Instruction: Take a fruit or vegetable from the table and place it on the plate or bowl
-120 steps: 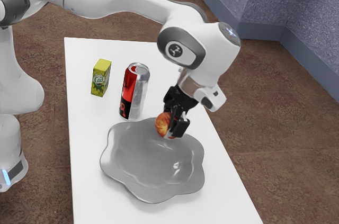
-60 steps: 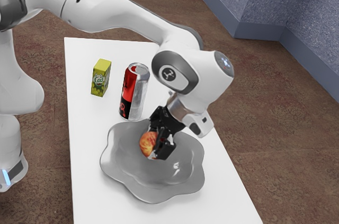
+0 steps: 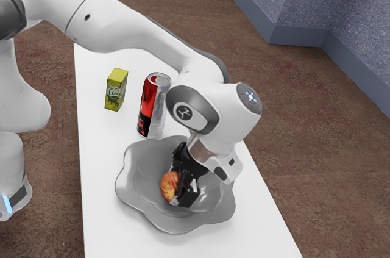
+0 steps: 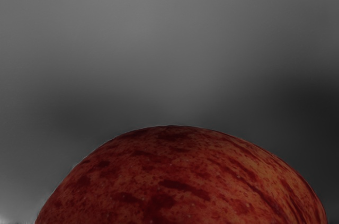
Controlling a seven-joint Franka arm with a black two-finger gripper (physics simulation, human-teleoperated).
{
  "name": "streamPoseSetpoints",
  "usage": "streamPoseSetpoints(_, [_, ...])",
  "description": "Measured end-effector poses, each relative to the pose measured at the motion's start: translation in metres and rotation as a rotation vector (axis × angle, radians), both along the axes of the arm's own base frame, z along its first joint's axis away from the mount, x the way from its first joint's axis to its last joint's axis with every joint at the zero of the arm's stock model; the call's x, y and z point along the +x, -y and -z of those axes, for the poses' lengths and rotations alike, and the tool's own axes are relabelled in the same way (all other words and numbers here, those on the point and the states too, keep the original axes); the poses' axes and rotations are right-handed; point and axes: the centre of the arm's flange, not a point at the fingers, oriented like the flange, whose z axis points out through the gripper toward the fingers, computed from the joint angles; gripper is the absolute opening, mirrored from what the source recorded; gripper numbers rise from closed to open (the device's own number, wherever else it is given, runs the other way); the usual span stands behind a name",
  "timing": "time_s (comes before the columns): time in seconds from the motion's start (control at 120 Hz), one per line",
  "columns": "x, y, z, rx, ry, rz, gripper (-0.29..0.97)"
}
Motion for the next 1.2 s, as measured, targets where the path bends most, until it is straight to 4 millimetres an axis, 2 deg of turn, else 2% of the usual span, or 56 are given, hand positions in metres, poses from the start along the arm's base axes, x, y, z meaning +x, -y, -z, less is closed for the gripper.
streamPoseSetpoints(0.092, [-0.003,0.006,0.001,-0.004,0.001,0.008,0.52])
streamPoseSetpoints(0.333, [-0.009,0.018,-0.006,-0.011,0.007,0.033,0.55])
streamPoseSetpoints(0.458, [-0.011,0.015,0.006,0.014,-0.010,0.028,0.57])
streamPoseSetpoints(0.6, [0.004,-0.013,0.012,0.018,-0.014,-0.031,0.60])
streamPoseSetpoints(0.767, [0.039,-0.061,-0.009,-0.023,0.027,-0.139,0.64])
streamPoseSetpoints(0.808, [0.050,-0.073,-0.020,-0.035,0.050,-0.167,0.64])
streamPoseSetpoints(0.833, [0.059,-0.079,-0.037,-0.048,0.083,-0.184,0.65])
streamPoseSetpoints(0.908, [0.086,-0.098,-0.119,-0.079,0.216,-0.229,0.65])
streamPoseSetpoints(0.967, [0.092,-0.113,-0.182,-0.076,0.309,-0.248,0.65])
streamPoseSetpoints(1.025, [0.089,-0.128,-0.222,-0.063,0.353,-0.268,0.65])
streamPoseSetpoints(1.075, [0.087,-0.141,-0.238,-0.043,0.362,-0.290,0.66])
streamPoseSetpoints(1.125, [0.089,-0.160,-0.236,-0.003,0.348,-0.331,0.66])
streamPoseSetpoints(1.2, [0.090,-0.215,-0.241,0.006,0.310,-0.445,0.66])
